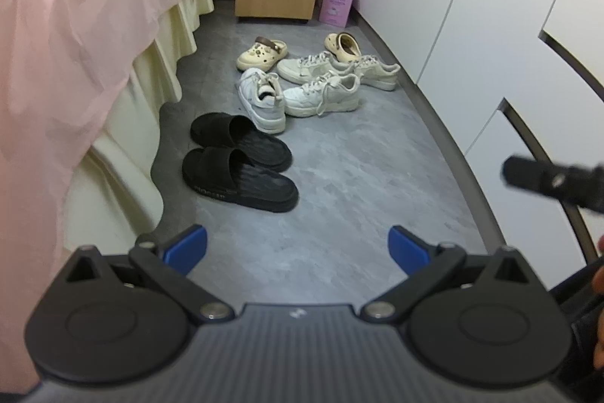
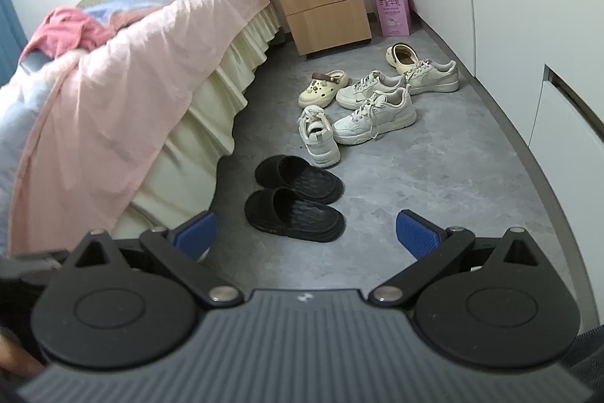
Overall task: Organize scattered shoes
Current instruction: 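Lower the left gripper onto the nearer black slide sandal and grasp its strap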
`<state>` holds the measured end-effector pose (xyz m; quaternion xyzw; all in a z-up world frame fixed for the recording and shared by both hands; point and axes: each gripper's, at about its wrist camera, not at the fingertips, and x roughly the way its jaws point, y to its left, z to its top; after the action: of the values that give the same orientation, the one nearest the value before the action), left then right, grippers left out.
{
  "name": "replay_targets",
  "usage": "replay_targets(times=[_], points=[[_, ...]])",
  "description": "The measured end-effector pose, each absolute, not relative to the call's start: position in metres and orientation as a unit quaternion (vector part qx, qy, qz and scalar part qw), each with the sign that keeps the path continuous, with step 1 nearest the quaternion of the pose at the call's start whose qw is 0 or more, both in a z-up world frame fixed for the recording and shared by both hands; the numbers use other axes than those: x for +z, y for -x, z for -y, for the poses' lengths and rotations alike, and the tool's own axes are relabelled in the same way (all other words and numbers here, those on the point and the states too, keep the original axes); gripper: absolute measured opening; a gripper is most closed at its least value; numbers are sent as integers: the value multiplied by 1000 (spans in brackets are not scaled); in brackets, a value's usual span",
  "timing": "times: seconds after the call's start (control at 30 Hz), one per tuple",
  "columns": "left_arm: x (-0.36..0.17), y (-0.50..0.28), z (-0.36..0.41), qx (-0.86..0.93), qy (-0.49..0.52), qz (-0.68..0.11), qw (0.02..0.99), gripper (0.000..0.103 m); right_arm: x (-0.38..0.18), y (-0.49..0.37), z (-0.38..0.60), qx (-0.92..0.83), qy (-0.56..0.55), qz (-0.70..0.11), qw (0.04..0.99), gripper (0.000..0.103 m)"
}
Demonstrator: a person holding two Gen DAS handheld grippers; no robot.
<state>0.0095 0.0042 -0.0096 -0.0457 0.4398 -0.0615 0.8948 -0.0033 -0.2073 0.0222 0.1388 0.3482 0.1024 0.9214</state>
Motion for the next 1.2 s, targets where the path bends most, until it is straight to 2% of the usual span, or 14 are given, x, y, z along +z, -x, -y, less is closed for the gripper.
replay_targets(times=[0.2,0.37,0.57,0.67,0.83,0.97,1.2], points=[[-21,-34,-12,-82,96,-490,863,103,34,7,219,93,-168,-318,929,103],[-14,-83,-18,-55,99,-512,851,103,40,11,237,94,-213,-302,924,103],[-19,-171,-8,-53,20,-522,851,103,41,16,258,92,-253,-295,917,103],[-50,-225,1,-43,-39,-521,851,103,35,17,260,85,-263,-305,911,103],[-147,-298,-8,-30,-63,-543,837,103,16,5,248,73,-230,-336,910,103],[-232,-351,-34,-20,-72,-587,806,103,-20,-28,255,54,-282,-412,865,103],[-330,-396,-80,16,-90,-618,781,103,-45,-60,280,-14,-326,-426,843,103]])
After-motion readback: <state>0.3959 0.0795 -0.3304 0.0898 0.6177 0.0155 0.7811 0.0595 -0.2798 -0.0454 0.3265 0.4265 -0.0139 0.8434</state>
